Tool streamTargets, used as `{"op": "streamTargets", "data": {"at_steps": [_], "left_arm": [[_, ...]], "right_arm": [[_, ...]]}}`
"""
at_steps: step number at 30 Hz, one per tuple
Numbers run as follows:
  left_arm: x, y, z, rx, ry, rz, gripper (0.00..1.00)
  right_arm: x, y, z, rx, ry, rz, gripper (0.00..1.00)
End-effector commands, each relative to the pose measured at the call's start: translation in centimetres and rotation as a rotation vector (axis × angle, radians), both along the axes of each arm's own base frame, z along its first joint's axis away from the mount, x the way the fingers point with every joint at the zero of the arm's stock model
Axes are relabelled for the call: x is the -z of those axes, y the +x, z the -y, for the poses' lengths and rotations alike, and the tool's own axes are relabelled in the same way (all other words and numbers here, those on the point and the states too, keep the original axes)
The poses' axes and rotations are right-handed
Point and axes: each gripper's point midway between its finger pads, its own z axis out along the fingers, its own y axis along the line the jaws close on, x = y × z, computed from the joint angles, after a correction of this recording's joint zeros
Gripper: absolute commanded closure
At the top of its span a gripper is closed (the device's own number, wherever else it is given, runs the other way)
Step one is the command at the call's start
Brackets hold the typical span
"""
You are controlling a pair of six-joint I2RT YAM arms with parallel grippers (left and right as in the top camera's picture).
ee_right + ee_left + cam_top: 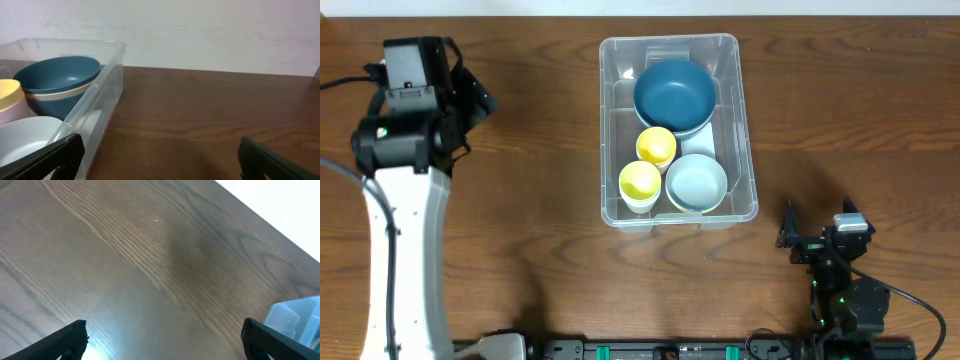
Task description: Pack container
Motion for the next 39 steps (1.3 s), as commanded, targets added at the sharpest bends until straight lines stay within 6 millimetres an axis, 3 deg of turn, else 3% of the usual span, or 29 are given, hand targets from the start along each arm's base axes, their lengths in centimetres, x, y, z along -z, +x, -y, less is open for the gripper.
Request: {"op": "streamTargets", "data": {"at_steps": [1, 6, 7, 11, 15, 20, 24, 28, 35, 39], "left_arm": [[-5.4, -4.0, 0.0, -0.009, 0.026, 0.149, 0.02], [-11.1, -12.6, 2.2, 0.054, -0.009, 0.367, 0.02], [-12.2, -15.3, 2.5, 0.056, -0.003, 0.422, 0.02], [-13.7, -23.1, 3.2, 0.06, 0.017, 0.581, 0.02], [-12.7, -30.1, 3.9, 0.063, 0.03, 0.687, 0.02], [-8.5, -34.8, 4.3, 0.076, 0.02, 0.649, 0.02], [-5.1, -35.7, 4.4, 0.086, 0.007, 0.572, 0.02], [-2.0, -35.0, 4.4, 0.074, -0.019, 0.524, 0.02], [1.8, -31.9, 4.2, 0.049, -0.054, 0.512, 0.02], [2.5, -29.7, 4.4, 0.063, -0.07, 0.505, 0.02]], "right_arm": [[0.0, 0.0, 0.1, 0.003, 0.014, 0.003, 0.01], [0.0, 0.0, 0.1, 0.003, 0.014, 0.003, 0.01], [0.0, 0.0, 0.1, 0.004, 0.014, 0.003, 0.01], [0.0, 0.0, 0.1, 0.003, 0.014, 0.002, 0.01], [0.0, 0.0, 0.1, 0.003, 0.014, 0.002, 0.01], [0.0, 0.0, 0.1, 0.003, 0.014, 0.002, 0.01], [0.0, 0.0, 0.1, 0.003, 0.014, 0.002, 0.01], [0.0, 0.0, 0.1, 0.003, 0.014, 0.002, 0.01], [0.0, 0.0, 0.1, 0.003, 0.014, 0.002, 0.01], [0.0, 0.0, 0.1, 0.003, 0.014, 0.002, 0.01]]}}
